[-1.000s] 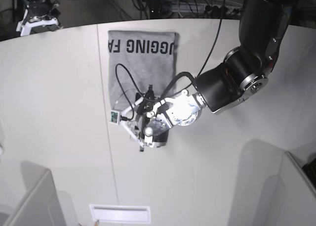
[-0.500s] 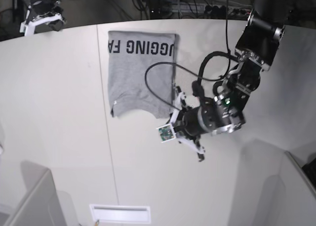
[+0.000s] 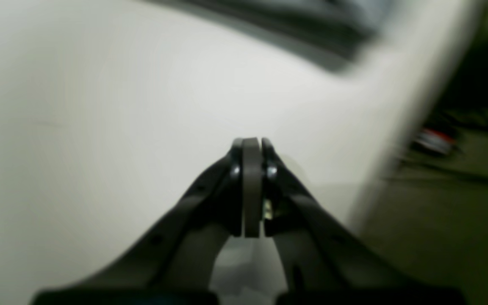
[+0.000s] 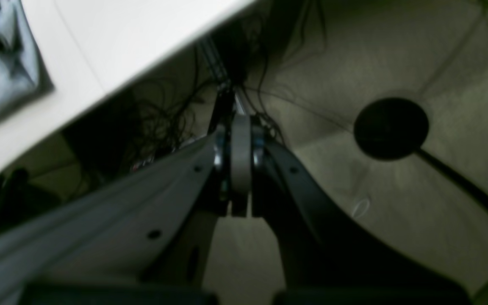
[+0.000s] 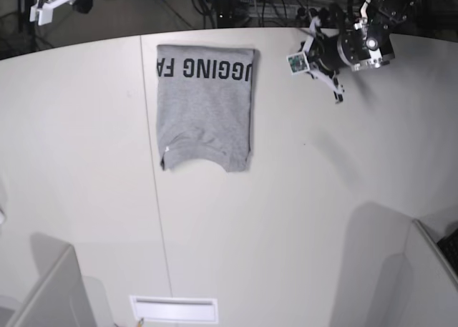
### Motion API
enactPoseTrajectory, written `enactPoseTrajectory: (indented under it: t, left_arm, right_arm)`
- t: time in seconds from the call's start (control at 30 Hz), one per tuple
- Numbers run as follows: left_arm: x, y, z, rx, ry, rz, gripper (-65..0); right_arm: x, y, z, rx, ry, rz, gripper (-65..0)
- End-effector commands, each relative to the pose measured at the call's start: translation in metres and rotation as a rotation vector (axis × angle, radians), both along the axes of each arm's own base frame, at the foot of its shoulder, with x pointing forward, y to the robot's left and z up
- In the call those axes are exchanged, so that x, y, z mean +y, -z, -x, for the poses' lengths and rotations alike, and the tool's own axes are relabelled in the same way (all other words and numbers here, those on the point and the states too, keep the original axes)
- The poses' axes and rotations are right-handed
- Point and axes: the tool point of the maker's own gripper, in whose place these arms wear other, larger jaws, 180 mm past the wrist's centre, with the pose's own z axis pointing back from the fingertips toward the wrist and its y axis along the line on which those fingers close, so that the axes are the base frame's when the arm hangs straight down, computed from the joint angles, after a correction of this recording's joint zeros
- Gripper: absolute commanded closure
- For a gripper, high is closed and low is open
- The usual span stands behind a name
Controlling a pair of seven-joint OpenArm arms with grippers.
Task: Fold the T-shirt properly
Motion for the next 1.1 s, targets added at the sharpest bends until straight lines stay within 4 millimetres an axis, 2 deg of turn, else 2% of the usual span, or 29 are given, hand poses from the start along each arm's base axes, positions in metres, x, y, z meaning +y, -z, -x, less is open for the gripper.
enactPoseTrajectory:
  t: [0.0,0.13,0.27,0.37,0.47,0.63,0.77,0.83,0.93,1.0,1.07]
  left_arm:
    - [0.000,-0.007,0.004,-0.009,0.008,0.029,0.0]
    - [0.014,0.008,0.054,0.116,0.029,-0.012,0.0]
    - [0.017,0.018,0.104,0.242,0.047,-0.023,0.0]
    - [0.013,0.026,0.136,0.312,0.093,-0.040,0.0]
    - [0.015,0.038,0.162,0.341,0.166,-0.103,0.0]
    - [0.009,0.071,0.204,0.446,0.154,-0.146,0.0]
    - [0.010,0.105,0.225,0.534,0.059,-0.184,0.0]
    - [0.013,0.125,0.224,0.535,-0.042,-0.223,0.0]
    - [0.013,0.145,0.228,0.545,-0.188,-0.258,0.0]
    - [0.005,0.157,0.226,0.542,-0.264,-0.257,0.0]
    - [-0.003,0.172,0.235,0.564,-0.336,-0.255,0.0]
  right_arm:
    - [-0.003,-0.003,0.008,0.023,-0.008,0.008,0.0]
    - [0.009,0.006,0.032,0.153,-0.040,-0.051,0.0]
    - [0.017,0.023,0.051,0.258,-0.060,-0.089,0.0]
    - [0.035,0.052,0.068,0.374,-0.168,-0.061,0.0]
    - [0.062,0.088,0.098,0.487,-0.277,-0.035,0.0]
    - [0.101,0.132,0.128,0.527,-0.438,0.005,0.0]
    - [0.113,0.158,0.141,0.547,-0.520,0.012,0.0]
    - [0.100,0.168,0.144,0.565,-0.550,0.033,0.0]
    - [0.095,0.179,0.146,0.583,-0.637,0.039,0.0]
    - [0.089,0.187,0.147,0.613,-0.698,0.041,0.0]
    - [0.087,0.199,0.153,0.662,-0.728,0.029,0.0]
